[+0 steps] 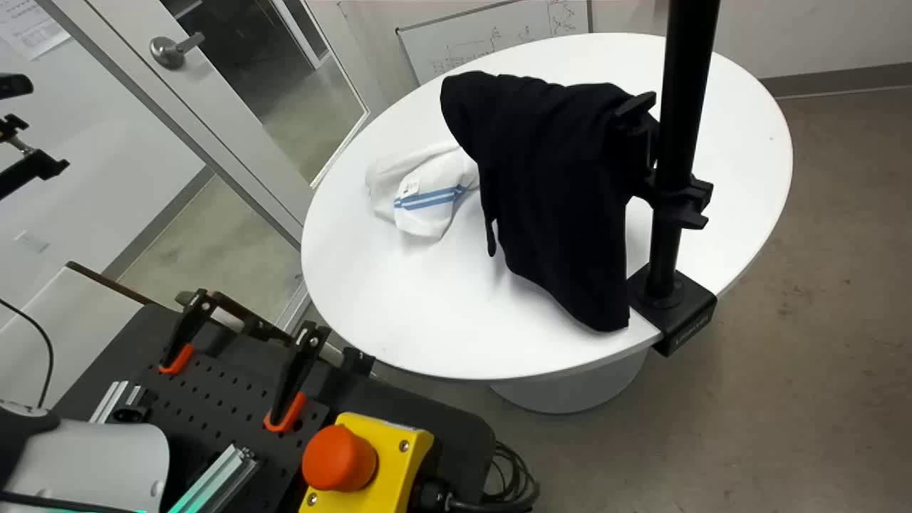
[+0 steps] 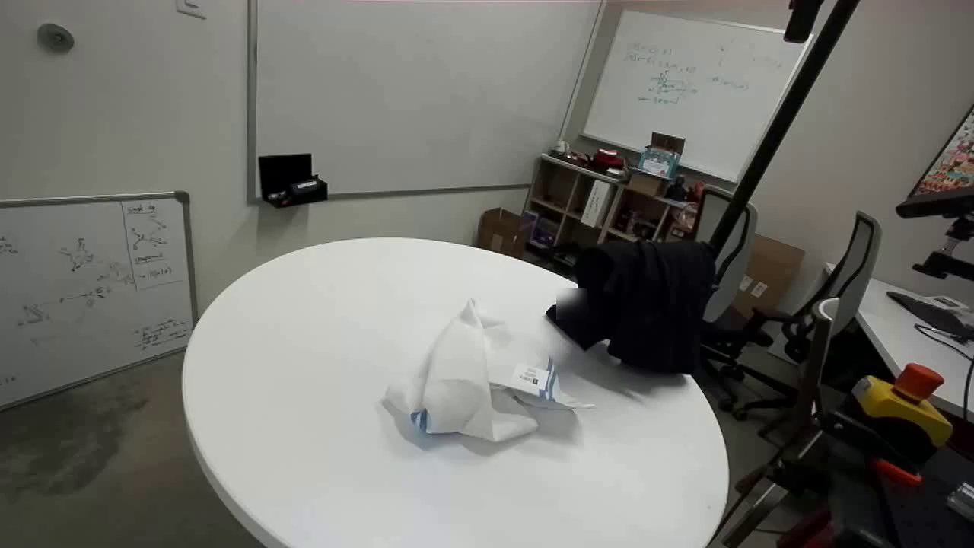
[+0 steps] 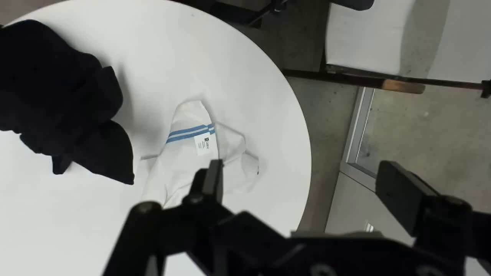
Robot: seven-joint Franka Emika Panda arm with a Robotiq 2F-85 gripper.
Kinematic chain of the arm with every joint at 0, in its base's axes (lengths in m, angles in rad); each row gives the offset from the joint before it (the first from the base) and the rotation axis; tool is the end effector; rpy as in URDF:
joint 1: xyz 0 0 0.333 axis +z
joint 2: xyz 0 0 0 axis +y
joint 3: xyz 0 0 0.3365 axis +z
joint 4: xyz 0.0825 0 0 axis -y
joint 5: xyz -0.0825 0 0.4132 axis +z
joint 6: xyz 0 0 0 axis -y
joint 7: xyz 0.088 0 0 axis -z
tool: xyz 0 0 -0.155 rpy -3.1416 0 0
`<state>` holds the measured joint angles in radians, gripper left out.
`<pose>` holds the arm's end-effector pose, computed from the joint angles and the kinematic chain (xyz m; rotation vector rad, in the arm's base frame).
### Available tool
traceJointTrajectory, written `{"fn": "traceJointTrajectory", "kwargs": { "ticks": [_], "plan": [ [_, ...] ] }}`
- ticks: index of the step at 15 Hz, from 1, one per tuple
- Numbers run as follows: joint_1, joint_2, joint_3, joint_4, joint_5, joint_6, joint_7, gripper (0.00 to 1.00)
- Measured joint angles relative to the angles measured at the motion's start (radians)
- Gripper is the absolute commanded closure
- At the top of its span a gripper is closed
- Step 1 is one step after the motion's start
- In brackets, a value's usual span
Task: Put the black towel and put it on top of the white towel
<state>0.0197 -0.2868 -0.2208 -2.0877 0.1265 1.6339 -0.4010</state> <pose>0.4605 -0.0808 0.4966 -2.8936 -0.2831 0.1633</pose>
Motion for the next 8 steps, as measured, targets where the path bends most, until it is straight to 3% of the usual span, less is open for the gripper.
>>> {"fn": "traceJointTrajectory", "kwargs": {
  "ticks": [5,8],
  "plan": [
    [-0.029,0.006,0.01,0.001,-0.001,0.022,0.0,0.0],
    [-0.067,0.03,0.007,0.005,-0.006,0.102,0.0,0.0]
  ]
}}
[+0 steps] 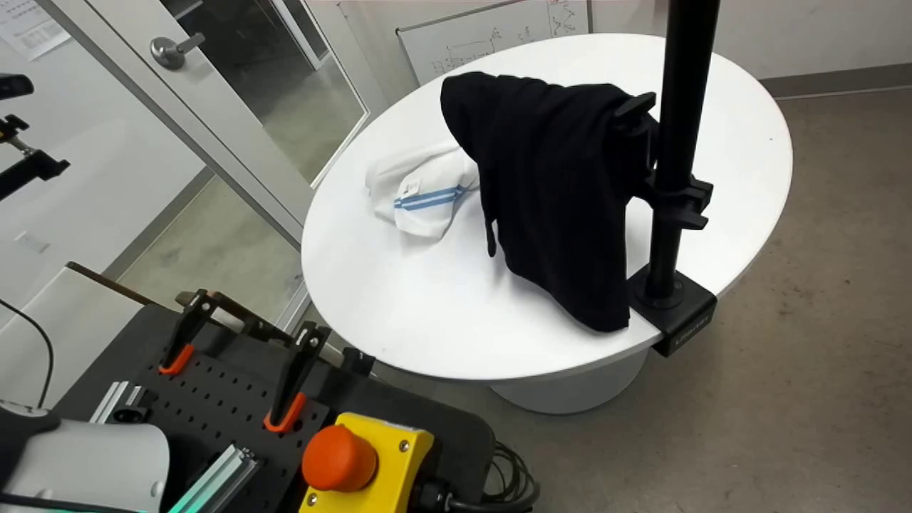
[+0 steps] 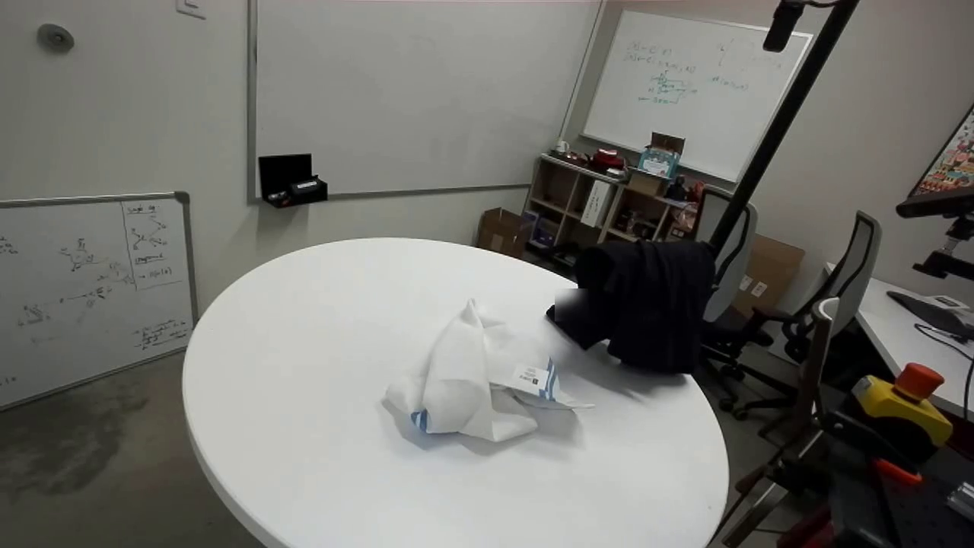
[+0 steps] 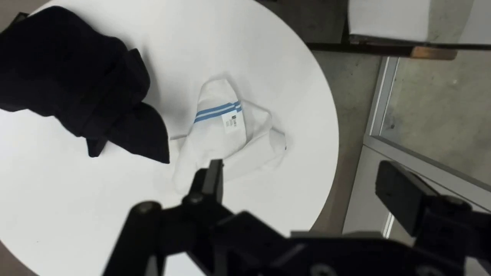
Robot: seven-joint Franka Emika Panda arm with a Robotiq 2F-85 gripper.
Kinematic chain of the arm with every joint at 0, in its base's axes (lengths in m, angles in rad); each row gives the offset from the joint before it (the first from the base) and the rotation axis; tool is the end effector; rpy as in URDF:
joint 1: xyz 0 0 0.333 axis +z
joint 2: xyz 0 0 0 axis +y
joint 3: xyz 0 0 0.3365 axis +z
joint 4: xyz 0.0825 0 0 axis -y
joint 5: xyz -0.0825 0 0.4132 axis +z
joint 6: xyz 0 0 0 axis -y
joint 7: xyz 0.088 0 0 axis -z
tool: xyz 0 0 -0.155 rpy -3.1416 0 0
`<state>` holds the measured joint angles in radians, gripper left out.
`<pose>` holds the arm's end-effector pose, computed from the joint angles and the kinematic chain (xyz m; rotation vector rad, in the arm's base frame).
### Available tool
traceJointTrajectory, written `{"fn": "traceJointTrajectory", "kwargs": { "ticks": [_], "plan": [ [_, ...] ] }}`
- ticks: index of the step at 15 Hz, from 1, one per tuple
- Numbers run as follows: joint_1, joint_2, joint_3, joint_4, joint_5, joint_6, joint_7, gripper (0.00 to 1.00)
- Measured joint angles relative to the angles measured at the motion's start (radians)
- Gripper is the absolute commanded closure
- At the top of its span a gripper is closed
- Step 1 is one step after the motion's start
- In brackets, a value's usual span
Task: Put the black towel and put it on top of the white towel
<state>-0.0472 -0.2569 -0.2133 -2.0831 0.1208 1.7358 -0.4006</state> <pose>0.4761 -0.1150 0.4915 -2.9417 -0.1824 0.0535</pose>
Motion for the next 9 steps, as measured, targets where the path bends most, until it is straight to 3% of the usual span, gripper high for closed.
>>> {"fn": "traceJointTrajectory", "kwargs": {
  "ticks": [9],
  "plan": [
    [-0.131,0.182,-0.04,0.004,-0.007,0.397,0.052,0.0]
  ]
}}
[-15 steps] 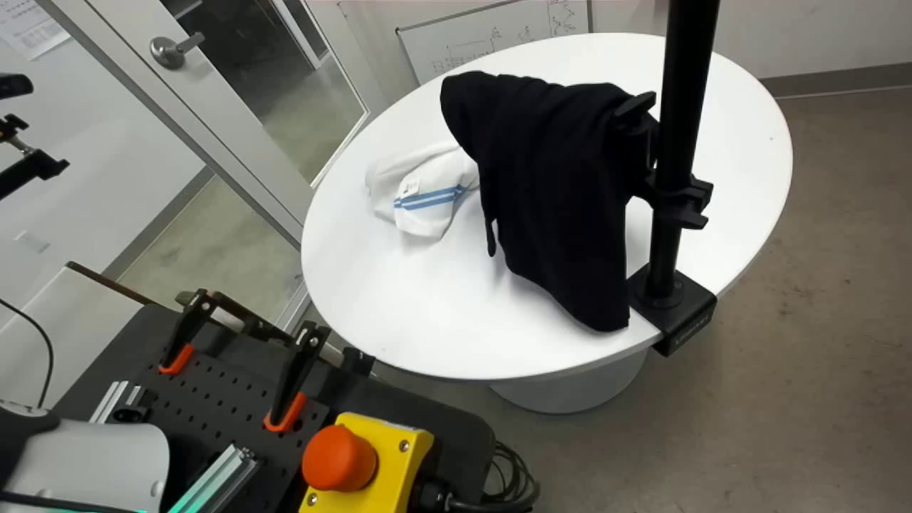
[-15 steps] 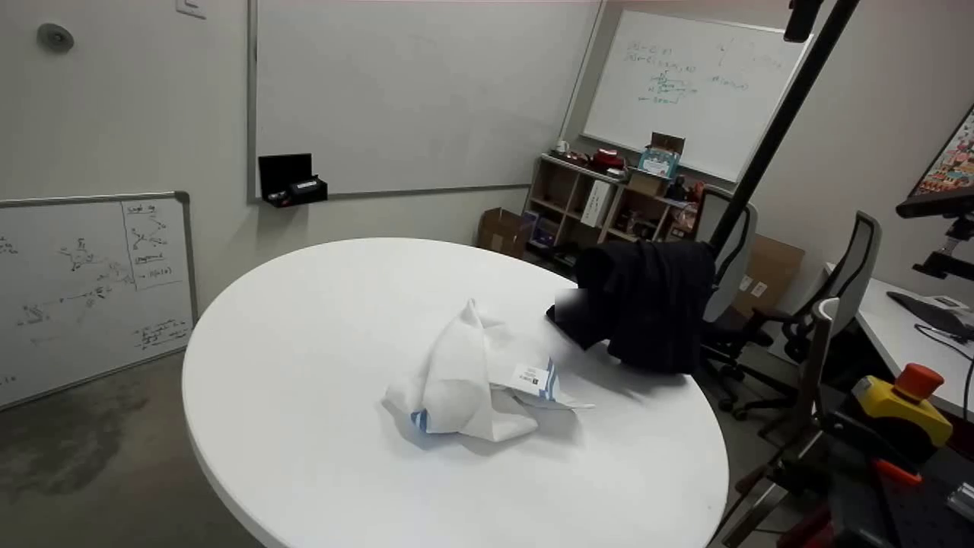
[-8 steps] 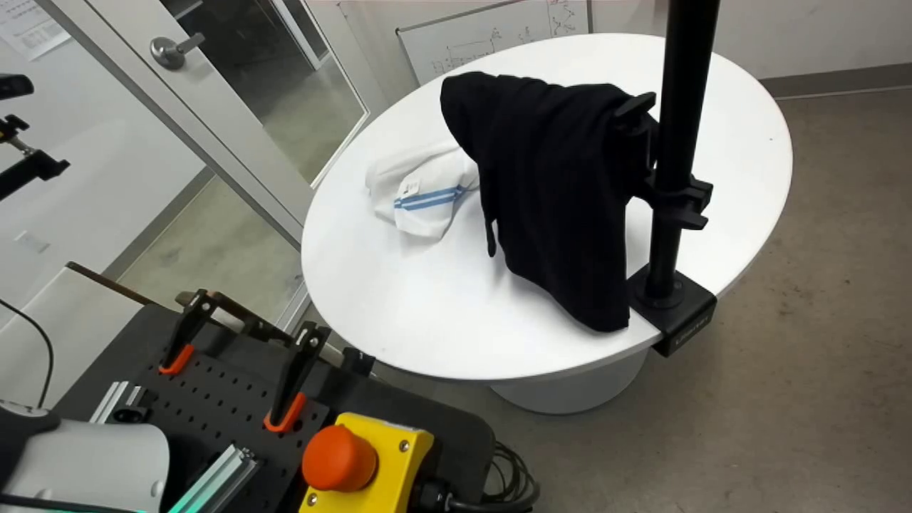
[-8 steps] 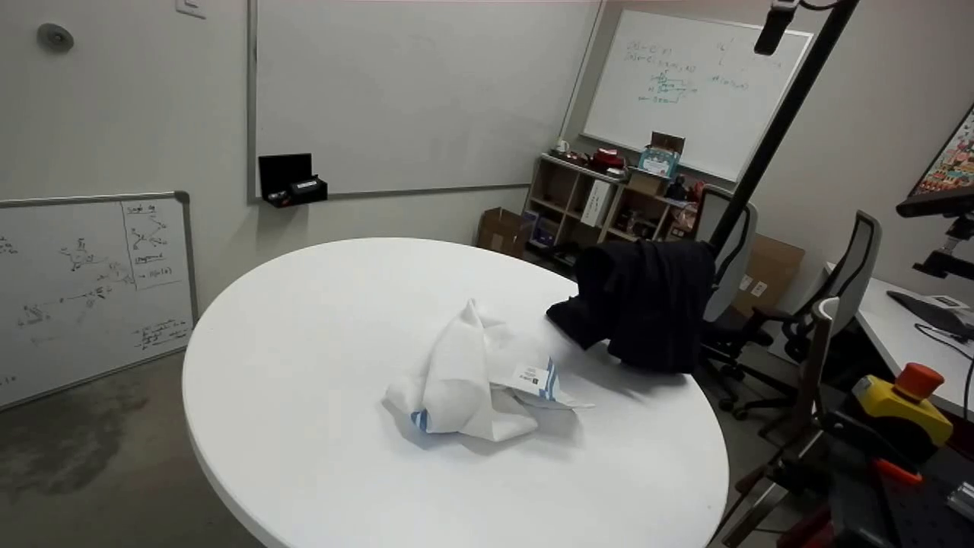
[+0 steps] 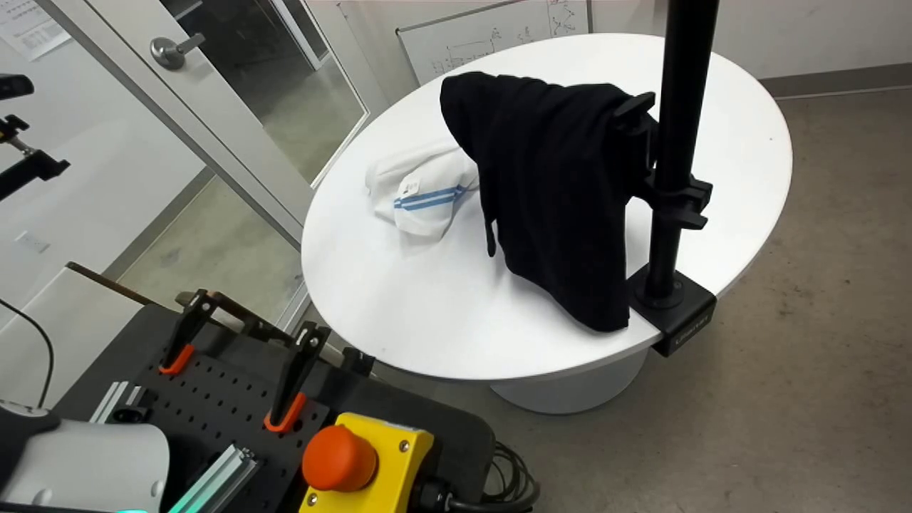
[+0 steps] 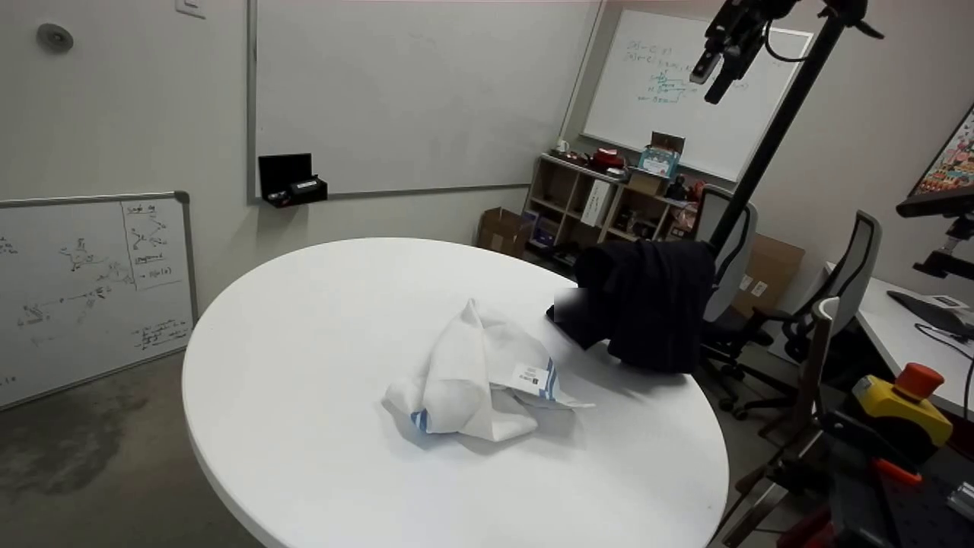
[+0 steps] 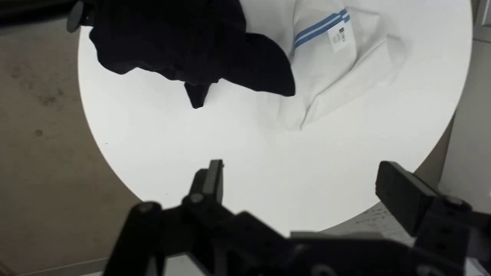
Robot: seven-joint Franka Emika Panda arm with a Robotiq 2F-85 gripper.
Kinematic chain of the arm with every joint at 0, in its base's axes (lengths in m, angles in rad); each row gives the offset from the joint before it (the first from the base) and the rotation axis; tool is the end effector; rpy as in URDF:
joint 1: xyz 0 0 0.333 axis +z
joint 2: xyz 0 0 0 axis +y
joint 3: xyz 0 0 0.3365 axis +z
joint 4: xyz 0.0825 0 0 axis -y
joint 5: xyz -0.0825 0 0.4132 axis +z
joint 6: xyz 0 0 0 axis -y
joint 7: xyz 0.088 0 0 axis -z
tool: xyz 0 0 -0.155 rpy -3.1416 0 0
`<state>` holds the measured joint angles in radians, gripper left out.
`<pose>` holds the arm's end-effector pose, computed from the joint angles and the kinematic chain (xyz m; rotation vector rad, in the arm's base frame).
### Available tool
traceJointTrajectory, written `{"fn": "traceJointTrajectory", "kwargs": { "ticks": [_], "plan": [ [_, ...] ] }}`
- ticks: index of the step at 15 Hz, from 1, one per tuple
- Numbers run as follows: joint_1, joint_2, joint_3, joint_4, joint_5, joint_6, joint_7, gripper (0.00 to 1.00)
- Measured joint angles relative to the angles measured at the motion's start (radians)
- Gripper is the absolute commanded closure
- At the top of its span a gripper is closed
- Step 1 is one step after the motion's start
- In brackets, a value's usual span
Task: Put the black towel and put it on top of the white towel
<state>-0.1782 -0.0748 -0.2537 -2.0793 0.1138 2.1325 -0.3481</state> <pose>0.5249 -0.2330 0.4327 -3.0620 0.2130 -0.2472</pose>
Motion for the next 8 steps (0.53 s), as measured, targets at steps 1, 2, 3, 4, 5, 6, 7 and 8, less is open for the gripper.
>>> {"fn": "traceJointTrajectory", "kwargs": {
  "ticks": [1,2,3,4,5,6,7,8],
  "plan": [
    [-0.013,0.026,-0.003,0.001,0.001,0.042,0.025,0.0],
    [-0.024,0.053,-0.005,0.003,0.001,0.08,0.056,0.0],
    [-0.035,0.08,-0.006,0.005,0.001,0.114,0.089,0.0],
    [-0.044,0.106,-0.007,0.008,-0.001,0.142,0.122,0.0],
    [-0.05,0.13,-0.007,0.011,-0.004,0.166,0.154,0.0],
    [-0.054,0.154,-0.007,0.013,-0.012,0.188,0.192,0.0],
    [-0.057,0.175,-0.007,0.014,-0.024,0.207,0.231,0.0],
    [-0.059,0.195,-0.007,0.015,-0.041,0.224,0.274,0.0]
  ]
}}
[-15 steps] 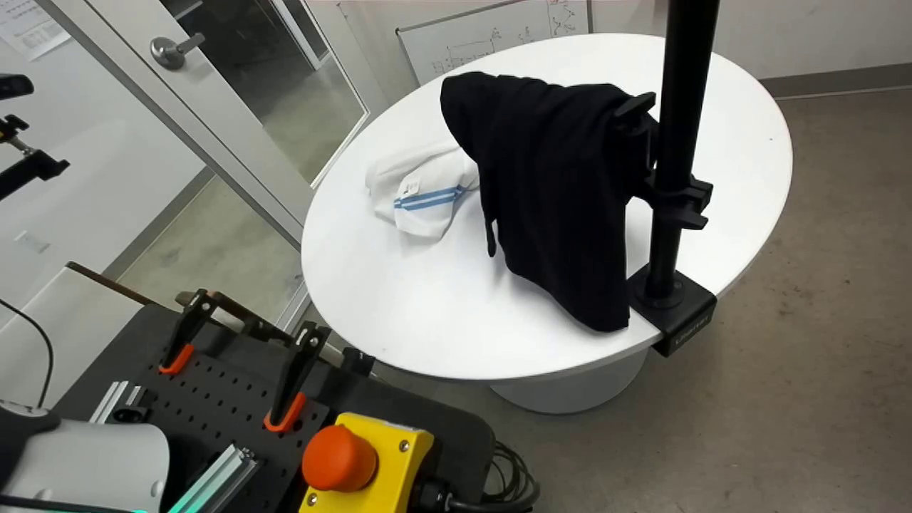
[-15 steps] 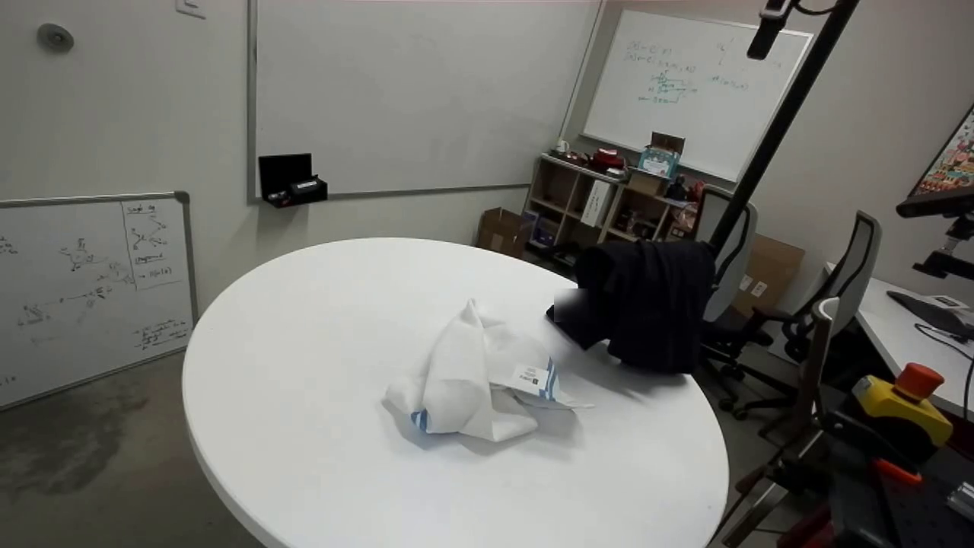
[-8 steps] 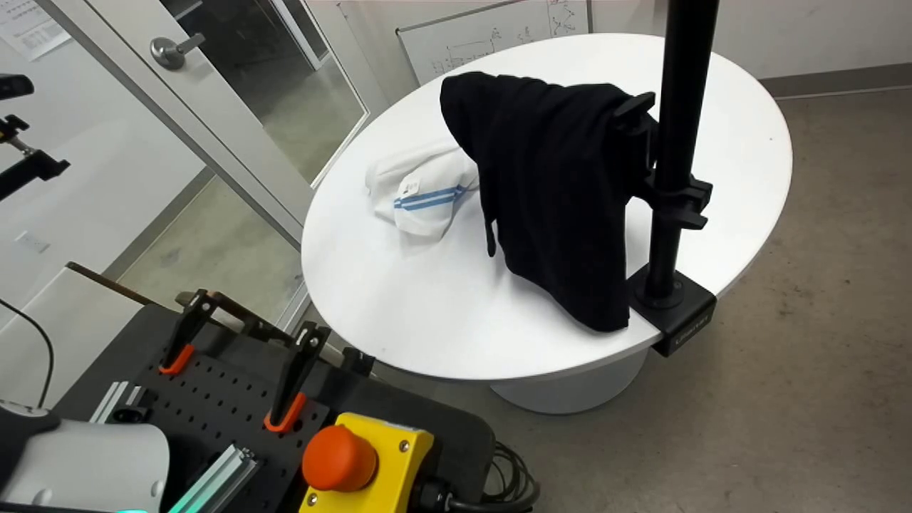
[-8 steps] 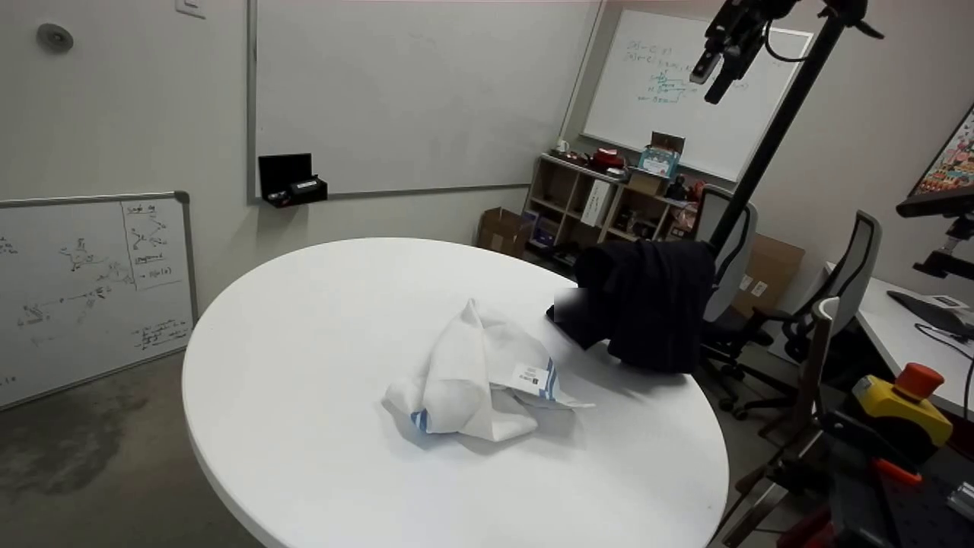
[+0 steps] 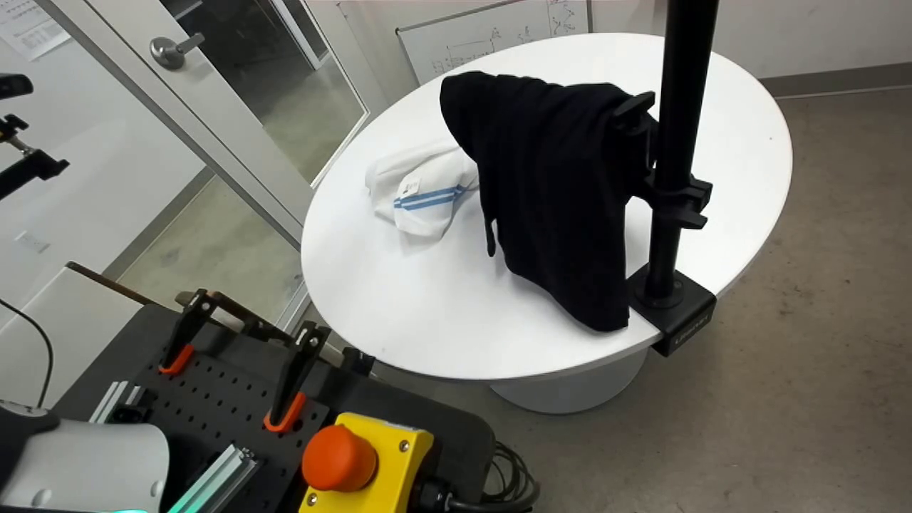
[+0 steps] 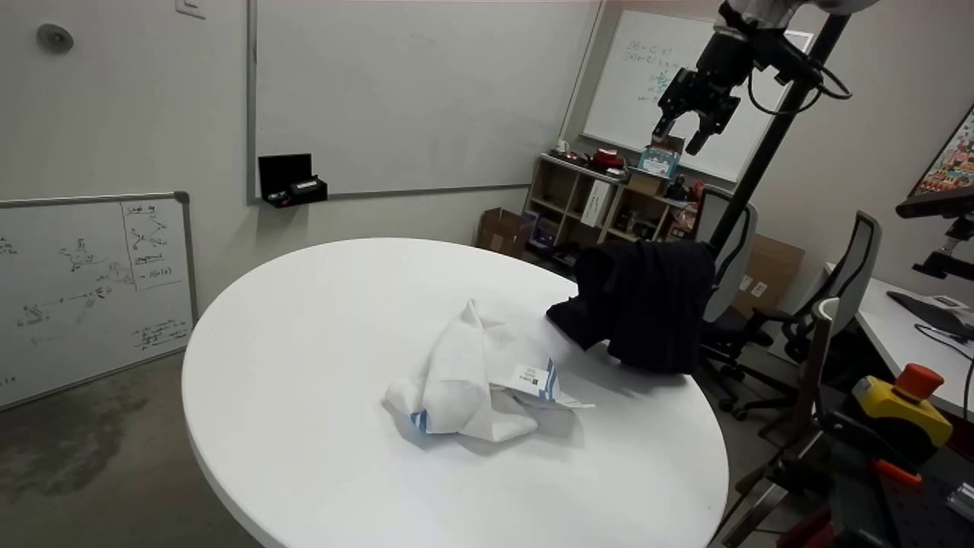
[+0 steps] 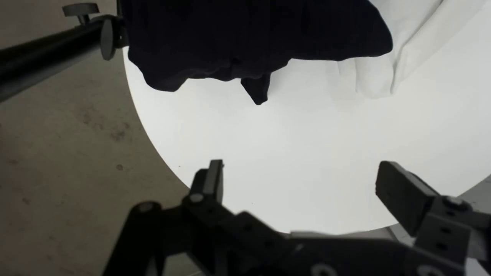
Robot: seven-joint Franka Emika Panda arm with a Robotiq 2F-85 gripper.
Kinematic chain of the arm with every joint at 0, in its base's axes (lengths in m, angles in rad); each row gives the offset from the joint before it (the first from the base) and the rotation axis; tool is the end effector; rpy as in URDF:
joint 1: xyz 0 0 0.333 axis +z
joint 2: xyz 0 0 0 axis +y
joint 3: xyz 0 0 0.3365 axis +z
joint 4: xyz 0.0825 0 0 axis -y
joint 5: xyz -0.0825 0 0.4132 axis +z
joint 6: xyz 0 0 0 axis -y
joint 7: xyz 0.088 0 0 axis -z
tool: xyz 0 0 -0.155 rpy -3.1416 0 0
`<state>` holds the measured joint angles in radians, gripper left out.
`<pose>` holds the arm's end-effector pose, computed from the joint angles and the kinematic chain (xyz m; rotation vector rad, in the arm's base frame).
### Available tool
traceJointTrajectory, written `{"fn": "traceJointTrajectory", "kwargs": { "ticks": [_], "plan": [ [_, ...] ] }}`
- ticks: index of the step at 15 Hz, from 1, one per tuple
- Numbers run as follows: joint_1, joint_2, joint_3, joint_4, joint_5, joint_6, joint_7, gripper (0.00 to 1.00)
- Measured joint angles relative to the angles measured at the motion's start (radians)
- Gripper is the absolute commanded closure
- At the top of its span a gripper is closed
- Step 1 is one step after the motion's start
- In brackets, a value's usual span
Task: Put the black towel and put it on top of the white towel
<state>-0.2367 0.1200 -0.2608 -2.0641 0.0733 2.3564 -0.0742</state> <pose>0.5480 -0.2917 0.3517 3.0202 -0.7168 0.2754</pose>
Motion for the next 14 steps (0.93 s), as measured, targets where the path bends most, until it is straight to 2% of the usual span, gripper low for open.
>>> {"fn": "traceJointTrajectory", "kwargs": {
  "ticks": [6,14],
  "plan": [
    [0.0,0.059,-0.004,0.001,-0.099,0.017,0.193,0.0],
    [-0.016,0.093,-0.041,-0.006,-0.147,0.023,0.276,0.0]
  ]
}}
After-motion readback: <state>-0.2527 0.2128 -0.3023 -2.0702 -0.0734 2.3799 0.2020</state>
